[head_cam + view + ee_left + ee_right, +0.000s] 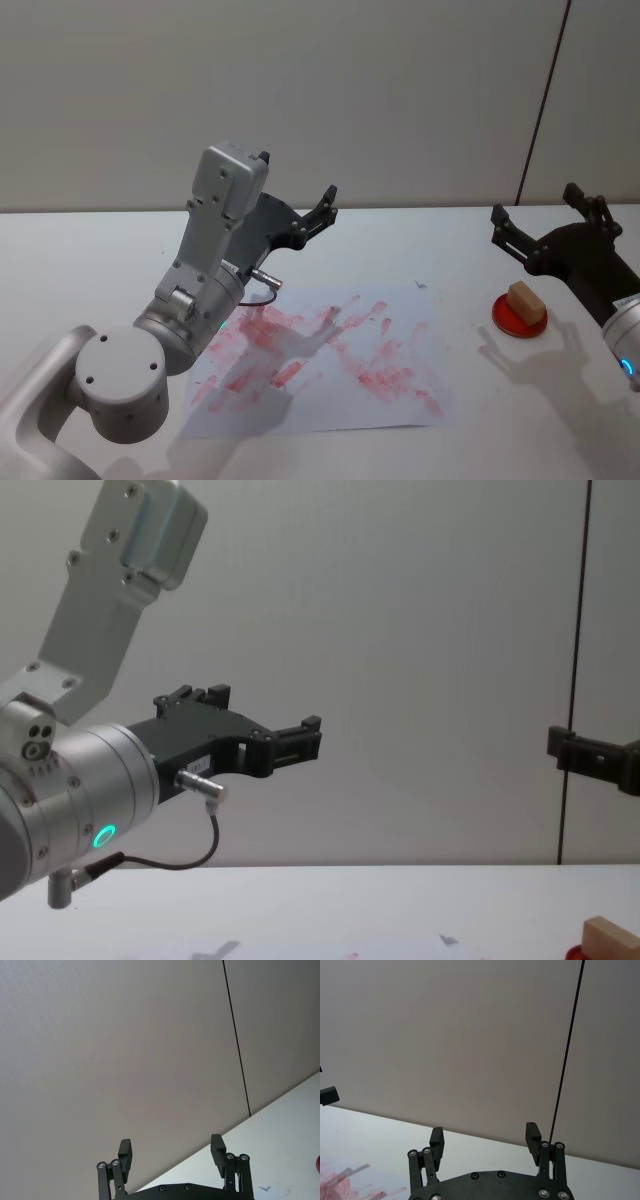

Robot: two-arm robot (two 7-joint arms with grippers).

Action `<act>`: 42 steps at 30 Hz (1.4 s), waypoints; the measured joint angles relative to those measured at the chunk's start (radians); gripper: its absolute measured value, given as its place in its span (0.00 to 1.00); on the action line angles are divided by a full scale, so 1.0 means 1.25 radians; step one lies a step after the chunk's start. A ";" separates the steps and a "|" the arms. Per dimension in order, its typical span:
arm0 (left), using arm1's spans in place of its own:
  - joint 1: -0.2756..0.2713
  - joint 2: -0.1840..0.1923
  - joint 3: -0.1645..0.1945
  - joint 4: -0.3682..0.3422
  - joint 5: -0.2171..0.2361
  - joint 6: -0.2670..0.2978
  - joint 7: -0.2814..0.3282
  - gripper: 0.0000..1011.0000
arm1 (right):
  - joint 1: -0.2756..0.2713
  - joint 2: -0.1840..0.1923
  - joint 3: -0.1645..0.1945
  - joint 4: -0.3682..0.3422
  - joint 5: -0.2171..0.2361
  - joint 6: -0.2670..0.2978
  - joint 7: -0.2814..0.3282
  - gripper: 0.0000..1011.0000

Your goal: Use the one hand to pick up the stamp and affix it onto the A4 paper.

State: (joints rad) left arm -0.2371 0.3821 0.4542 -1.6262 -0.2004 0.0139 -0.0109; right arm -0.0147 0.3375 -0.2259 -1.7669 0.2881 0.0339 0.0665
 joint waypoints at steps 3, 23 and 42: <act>0.000 0.000 0.000 0.000 0.000 0.000 0.000 0.99 | 0.000 0.000 0.000 0.000 0.000 0.000 0.000 0.99; 0.000 0.000 0.000 0.000 0.000 0.000 0.000 0.99 | 0.000 0.000 0.000 0.000 -0.001 0.000 0.000 0.99; 0.000 0.000 0.000 0.000 0.000 0.000 0.000 0.99 | -0.042 0.035 0.021 -0.026 0.040 0.025 -0.002 0.99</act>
State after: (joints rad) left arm -0.2371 0.3821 0.4542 -1.6262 -0.2004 0.0139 -0.0109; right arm -0.0678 0.3813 -0.1998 -1.7995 0.3377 0.0646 0.0637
